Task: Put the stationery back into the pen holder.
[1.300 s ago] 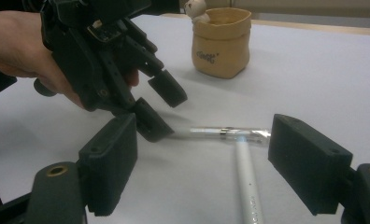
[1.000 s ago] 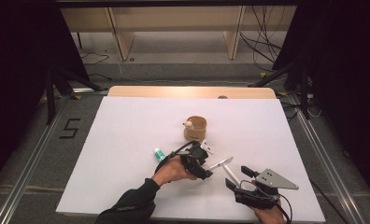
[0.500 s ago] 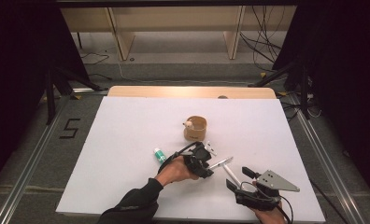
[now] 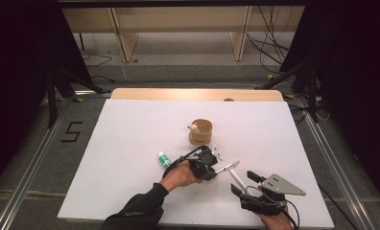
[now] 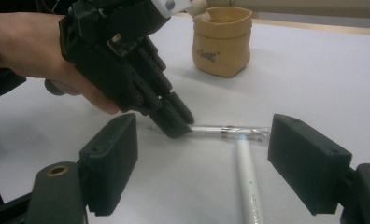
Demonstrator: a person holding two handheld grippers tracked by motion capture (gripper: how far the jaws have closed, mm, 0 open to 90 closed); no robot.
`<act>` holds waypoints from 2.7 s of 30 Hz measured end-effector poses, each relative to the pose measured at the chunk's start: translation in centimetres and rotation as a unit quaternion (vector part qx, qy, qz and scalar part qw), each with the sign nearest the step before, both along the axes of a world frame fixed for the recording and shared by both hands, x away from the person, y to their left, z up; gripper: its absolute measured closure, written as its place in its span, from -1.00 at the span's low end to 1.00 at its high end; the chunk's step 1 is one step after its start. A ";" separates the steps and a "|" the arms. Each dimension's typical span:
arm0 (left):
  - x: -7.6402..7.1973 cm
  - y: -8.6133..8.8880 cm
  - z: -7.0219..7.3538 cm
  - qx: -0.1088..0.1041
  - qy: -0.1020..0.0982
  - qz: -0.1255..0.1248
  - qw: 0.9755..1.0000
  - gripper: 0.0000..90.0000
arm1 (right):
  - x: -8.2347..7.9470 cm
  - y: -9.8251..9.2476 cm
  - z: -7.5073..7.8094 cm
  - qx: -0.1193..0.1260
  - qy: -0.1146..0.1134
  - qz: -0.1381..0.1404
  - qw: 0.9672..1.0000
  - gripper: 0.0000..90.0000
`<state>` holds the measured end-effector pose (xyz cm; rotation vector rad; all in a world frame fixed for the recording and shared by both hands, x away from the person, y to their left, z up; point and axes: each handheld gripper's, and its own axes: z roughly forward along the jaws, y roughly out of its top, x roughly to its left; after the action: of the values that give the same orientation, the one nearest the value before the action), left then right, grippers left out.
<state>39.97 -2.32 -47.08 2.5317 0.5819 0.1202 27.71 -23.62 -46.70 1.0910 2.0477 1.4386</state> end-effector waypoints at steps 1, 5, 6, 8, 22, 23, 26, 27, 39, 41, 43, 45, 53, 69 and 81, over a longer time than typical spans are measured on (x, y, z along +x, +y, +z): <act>0.0 0.0 0.0 -0.002 0.000 0.001 1.000 0.75 | 0.0 0.0 0.0 0.000 0.000 0.000 1.000 -0.44; 0.1 0.3 0.0 -0.010 0.005 0.004 1.000 0.77 | 0.0 0.0 0.0 0.000 0.000 0.000 1.000 -0.44; 0.1 0.3 0.0 -0.010 0.005 0.004 1.000 0.77 | 0.0 0.0 0.0 -0.001 0.000 0.000 1.000 -0.44; 0.1 0.4 0.0 -0.018 0.006 0.008 1.000 0.77 | 0.0 0.0 0.0 0.001 0.000 0.000 1.000 -0.44; 0.6 3.4 2.2 -0.059 0.020 0.018 0.998 0.77 | 0.0 0.0 0.0 0.001 -0.001 0.000 1.000 -0.44; 0.5 3.7 2.4 -0.060 0.022 0.017 0.998 0.77 | 0.0 0.1 0.0 0.001 -0.003 0.000 1.000 -0.44; 0.5 4.6 2.8 -0.062 0.023 0.013 0.998 0.77 | -0.1 0.2 0.1 0.002 -0.005 0.000 1.000 -0.44; 0.5 5.0 2.9 -0.063 0.025 0.014 0.998 0.77 | -0.1 0.2 0.1 0.001 -0.005 0.001 1.000 -0.44; -0.2 7.1 3.4 -0.055 0.049 -0.005 0.997 0.77 | -0.5 1.6 0.5 -0.039 -0.032 0.014 0.999 -0.45; -0.4 7.0 3.5 -0.053 0.052 -0.010 0.997 0.77 | -0.6 2.1 0.7 -0.052 -0.040 0.022 0.998 -0.45; -0.7 6.9 3.7 -0.049 0.054 -0.019 0.997 0.77 | -0.5 2.6 0.8 -0.065 -0.049 0.029 0.996 -0.45; -1.1 6.8 3.9 -0.046 0.055 -0.026 0.997 0.77 | -0.5 3.1 1.0 -0.078 -0.059 0.035 0.995 -0.45; -1.7 7.0 4.5 -0.039 0.061 -0.040 0.997 0.77 | -0.6 5.4 1.3 -0.145 -0.098 0.068 0.982 -0.45; -2.4 8.3 5.6 -0.033 0.063 -0.050 0.996 0.77 | -0.6 10.8 1.2 -0.298 -0.195 0.127 0.926 -0.38; -3.0 8.8 5.9 -0.021 0.069 -0.055 0.996 0.77 | -0.8 13.3 -0.3 -0.418 -0.257 0.131 0.862 -0.04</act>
<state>37.00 6.52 -41.22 2.5375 0.4915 -0.1056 26.90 -10.31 -47.04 0.0565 2.0844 0.6526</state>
